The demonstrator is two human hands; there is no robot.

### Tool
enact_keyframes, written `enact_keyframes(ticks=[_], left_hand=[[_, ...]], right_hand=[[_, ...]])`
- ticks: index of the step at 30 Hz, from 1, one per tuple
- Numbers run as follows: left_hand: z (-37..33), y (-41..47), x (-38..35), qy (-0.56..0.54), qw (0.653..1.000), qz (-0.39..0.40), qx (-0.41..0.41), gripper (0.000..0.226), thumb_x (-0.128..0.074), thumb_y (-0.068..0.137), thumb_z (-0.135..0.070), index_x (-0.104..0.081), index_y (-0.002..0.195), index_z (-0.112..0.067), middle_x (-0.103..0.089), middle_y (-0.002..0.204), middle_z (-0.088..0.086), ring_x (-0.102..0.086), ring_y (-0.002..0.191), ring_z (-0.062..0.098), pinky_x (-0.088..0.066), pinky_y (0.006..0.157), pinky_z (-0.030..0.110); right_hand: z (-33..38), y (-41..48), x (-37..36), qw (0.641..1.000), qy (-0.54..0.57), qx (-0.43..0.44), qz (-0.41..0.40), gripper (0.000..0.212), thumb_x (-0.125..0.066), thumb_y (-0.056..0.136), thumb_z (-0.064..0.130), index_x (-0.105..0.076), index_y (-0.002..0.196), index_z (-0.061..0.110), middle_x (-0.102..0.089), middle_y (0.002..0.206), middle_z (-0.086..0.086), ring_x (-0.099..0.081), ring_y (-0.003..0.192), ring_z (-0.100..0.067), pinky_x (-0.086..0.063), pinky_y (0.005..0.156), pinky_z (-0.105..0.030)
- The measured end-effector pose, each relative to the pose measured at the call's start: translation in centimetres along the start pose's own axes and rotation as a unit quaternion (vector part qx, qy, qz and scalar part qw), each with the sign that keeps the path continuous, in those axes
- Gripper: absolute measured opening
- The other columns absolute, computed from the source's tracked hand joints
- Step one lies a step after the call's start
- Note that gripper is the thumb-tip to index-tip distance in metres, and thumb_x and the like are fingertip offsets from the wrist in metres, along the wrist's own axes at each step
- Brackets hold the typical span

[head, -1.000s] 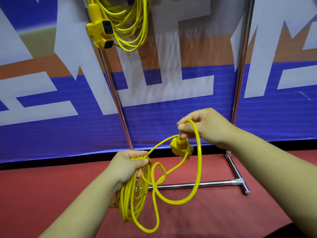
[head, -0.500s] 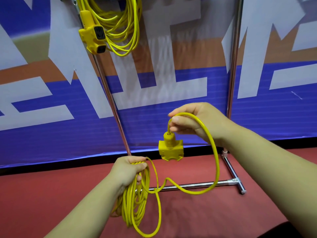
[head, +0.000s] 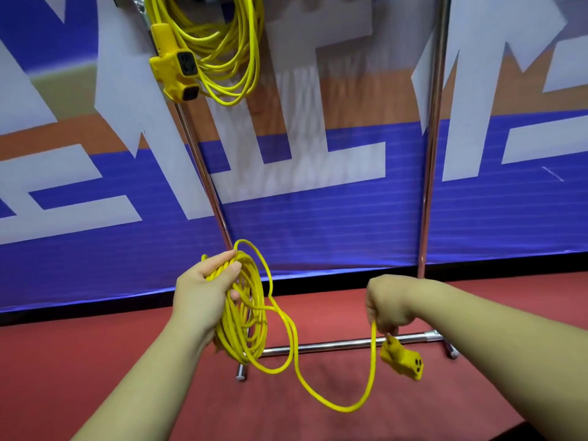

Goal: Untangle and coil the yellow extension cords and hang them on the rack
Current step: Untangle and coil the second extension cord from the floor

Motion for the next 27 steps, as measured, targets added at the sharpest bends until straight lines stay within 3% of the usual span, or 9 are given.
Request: enact_keyframes(ticks=[3, 6, 8, 10, 15, 17, 20, 22, 27], left_hand=[[-1.3, -0.6, -0.3, 0.010, 1.000, 0.015, -0.024, 0.024, -0.069, 0.093, -0.010, -0.074, 0.114, -0.021, -0.061, 0.068, 0.009, -0.051, 0.044, 0.016, -0.049, 0.044, 0.028], [-2.2, -1.1, -0.8, -0.003, 0.999, 0.035, -0.035, 0.024, -0.068, 0.093, -0.011, -0.073, 0.114, -0.020, -0.060, 0.061, 0.004, -0.051, 0.044, 0.015, -0.049, 0.044, 0.027], [-2.9, -1.4, -1.1, -0.019, 0.998, 0.047, -0.044, 0.022, -0.066, 0.094, -0.010, -0.073, 0.113, -0.020, -0.059, 0.057, 0.000, -0.050, 0.043, 0.014, -0.048, 0.044, 0.025], [-3.5, -1.6, -1.4, -0.033, 0.997, 0.055, -0.052, 0.022, -0.066, 0.094, -0.010, -0.073, 0.111, -0.021, -0.058, 0.057, -0.002, -0.050, 0.043, 0.014, -0.048, 0.045, 0.024], [-4.3, -1.7, -1.1, -0.053, 0.995, 0.060, -0.067, 0.021, -0.066, 0.093, -0.013, -0.075, 0.109, -0.025, -0.057, 0.059, 0.000, -0.051, 0.044, 0.015, -0.049, 0.046, 0.026], [-4.2, -1.6, -0.6, -0.055, 0.995, 0.057, -0.067, 0.022, -0.067, 0.093, -0.014, -0.074, 0.112, -0.024, -0.057, 0.060, 0.001, -0.051, 0.044, 0.014, -0.049, 0.046, 0.026], [-3.7, -1.3, 0.0, -0.050, 0.996, 0.046, -0.056, 0.024, -0.067, 0.093, -0.012, -0.072, 0.115, -0.020, -0.057, 0.058, 0.002, -0.051, 0.044, 0.014, -0.048, 0.045, 0.025], [-3.2, -1.1, 0.4, -0.045, 0.997, 0.038, -0.047, 0.025, -0.068, 0.093, -0.010, -0.072, 0.115, -0.018, -0.061, 0.064, 0.005, -0.051, 0.043, 0.013, -0.048, 0.044, 0.024], [-2.0, -0.4, 1.8, -0.031, 0.999, -0.004, -0.027, 0.023, -0.068, 0.093, -0.009, -0.071, 0.114, -0.019, -0.068, 0.074, 0.010, -0.051, 0.044, 0.013, -0.048, 0.043, 0.023]], right_hand=[[0.9, 0.3, -0.4, 0.994, 0.110, 0.010, 0.004, 0.030, -0.073, 0.083, 0.013, -0.073, 0.112, 0.017, -0.074, 0.081, 0.004, -0.064, 0.070, -0.011, -0.048, 0.062, -0.019], [2.8, 0.6, -0.1, 0.938, 0.340, 0.044, -0.039, 0.024, -0.075, 0.086, 0.019, -0.071, 0.108, 0.011, -0.071, 0.082, 0.003, -0.070, 0.076, -0.011, -0.054, 0.068, -0.024], [4.9, 0.6, -0.4, 0.906, 0.414, 0.082, -0.032, 0.028, -0.076, 0.085, 0.032, -0.071, 0.102, 0.010, -0.069, 0.085, 0.003, -0.067, 0.078, -0.009, -0.053, 0.072, -0.028], [7.1, 0.7, -1.5, 0.890, 0.443, 0.109, -0.002, 0.027, -0.074, 0.086, 0.035, -0.072, 0.098, 0.011, -0.067, 0.085, 0.000, -0.062, 0.078, -0.009, -0.048, 0.073, -0.027], [8.6, 1.1, -1.9, 0.841, 0.519, 0.150, 0.023, 0.010, -0.069, 0.092, 0.018, -0.073, 0.096, 0.010, -0.072, 0.091, -0.009, -0.067, 0.077, -0.016, -0.053, 0.078, -0.026], [7.7, 1.2, -1.2, 0.834, 0.535, 0.132, 0.008, 0.007, -0.072, 0.090, 0.023, -0.072, 0.090, 0.016, -0.071, 0.082, -0.003, -0.065, 0.070, -0.014, -0.050, 0.071, -0.028], [6.3, 1.4, -0.1, 0.839, 0.534, 0.100, -0.037, 0.011, -0.073, 0.088, 0.027, -0.069, 0.081, 0.020, -0.061, 0.065, 0.006, -0.045, 0.053, -0.011, -0.033, 0.053, -0.024], [5.8, 1.7, 0.2, 0.827, 0.554, 0.095, -0.030, 0.016, -0.073, 0.088, 0.029, -0.064, 0.079, 0.020, -0.050, 0.056, 0.010, -0.035, 0.051, -0.011, -0.028, 0.053, -0.024], [2.8, 2.8, 0.2, 0.772, 0.631, 0.004, -0.078, 0.020, -0.068, 0.088, 0.025, -0.075, 0.095, 0.008, -0.046, 0.064, 0.003, -0.035, 0.051, -0.012, -0.032, 0.054, -0.026]])
Point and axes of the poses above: each hand's wrist, its own y-axis towards the middle knuckle, its own x-axis out of the back of the hand, z = x × y, the point moved 7 cm from there along y, towards the middle knuckle
